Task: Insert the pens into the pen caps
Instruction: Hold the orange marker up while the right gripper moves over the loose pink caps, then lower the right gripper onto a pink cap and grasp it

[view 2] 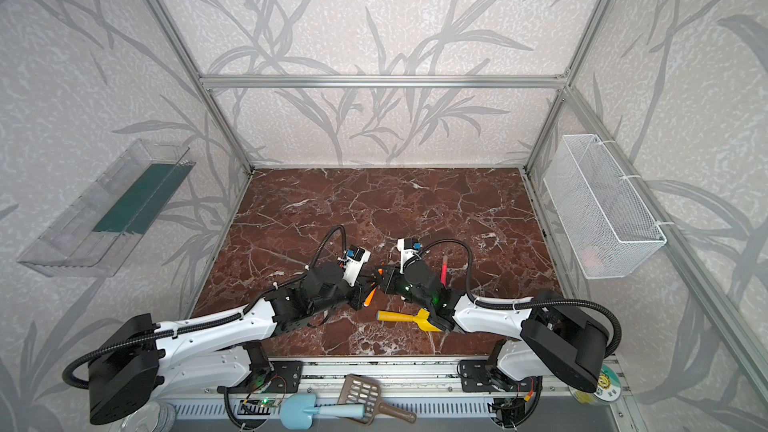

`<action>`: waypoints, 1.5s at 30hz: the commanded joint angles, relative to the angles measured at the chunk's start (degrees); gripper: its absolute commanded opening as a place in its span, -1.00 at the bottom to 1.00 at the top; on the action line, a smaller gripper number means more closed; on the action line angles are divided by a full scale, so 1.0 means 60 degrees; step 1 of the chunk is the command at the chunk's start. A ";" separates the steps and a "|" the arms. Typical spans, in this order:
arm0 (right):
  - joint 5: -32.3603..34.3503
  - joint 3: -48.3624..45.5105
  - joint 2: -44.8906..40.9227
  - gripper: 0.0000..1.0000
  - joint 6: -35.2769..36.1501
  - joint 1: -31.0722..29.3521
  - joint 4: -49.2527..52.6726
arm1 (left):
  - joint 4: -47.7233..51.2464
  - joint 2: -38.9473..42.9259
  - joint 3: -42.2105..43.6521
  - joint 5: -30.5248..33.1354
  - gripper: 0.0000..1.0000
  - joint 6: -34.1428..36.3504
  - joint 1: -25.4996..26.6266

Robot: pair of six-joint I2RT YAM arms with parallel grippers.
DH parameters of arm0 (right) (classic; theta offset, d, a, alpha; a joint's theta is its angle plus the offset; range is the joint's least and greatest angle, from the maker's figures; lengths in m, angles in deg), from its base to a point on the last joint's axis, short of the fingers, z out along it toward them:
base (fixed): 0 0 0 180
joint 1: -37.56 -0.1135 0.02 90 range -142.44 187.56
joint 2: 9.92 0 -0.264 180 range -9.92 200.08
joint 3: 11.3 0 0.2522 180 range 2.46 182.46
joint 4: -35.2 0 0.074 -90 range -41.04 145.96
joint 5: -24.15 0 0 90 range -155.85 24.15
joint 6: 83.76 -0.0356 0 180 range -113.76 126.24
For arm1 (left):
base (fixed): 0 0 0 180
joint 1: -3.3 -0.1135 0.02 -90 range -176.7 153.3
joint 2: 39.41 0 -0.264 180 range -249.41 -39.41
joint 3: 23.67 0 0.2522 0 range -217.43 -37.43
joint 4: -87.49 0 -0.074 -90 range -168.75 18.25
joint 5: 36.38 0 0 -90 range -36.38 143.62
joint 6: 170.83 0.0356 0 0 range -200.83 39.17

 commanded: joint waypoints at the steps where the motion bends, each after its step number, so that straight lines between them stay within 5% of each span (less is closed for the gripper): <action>1: 0.0181 -0.0018 0.0046 -0.94 -0.0040 -0.0107 -0.0451 | -0.0407 -0.0224 -0.0011 -0.0167 -0.41 0.0201 0.0038; 9: 0.0296 -0.0430 -0.0115 -0.97 -0.0359 -0.0145 -0.1270 | -0.0574 -0.0802 -0.0231 -0.0425 -0.30 0.0307 0.0031; 17: 0.0481 -0.0601 -0.0093 -0.84 -0.0537 -0.0176 -0.1332 | -0.0473 -0.0606 -0.0196 0.0024 -0.99 0.0186 0.0031; 20: 0.0782 -0.0572 -0.0312 -0.44 -0.0283 -0.0188 -0.0732 | -0.0288 -0.0591 -0.0090 0.0818 -1.00 -0.0012 -0.0037; 23: 0.1390 -0.0641 -0.0695 -0.27 -0.0016 -0.0177 0.0393 | 0.0098 -0.0499 -0.0075 0.1354 -1.00 -0.0190 -0.0318; 33: 0.2666 0.0291 -0.1267 -0.15 0.1400 -0.0175 0.4817 | 0.0819 -0.0182 0.0306 0.2289 -1.00 -0.0685 -0.1550; 45: 0.1920 0.2273 0.1447 -0.04 0.2741 -0.0175 0.6455 | 0.0930 -0.0184 0.0296 0.2392 -1.00 -0.0820 -0.1724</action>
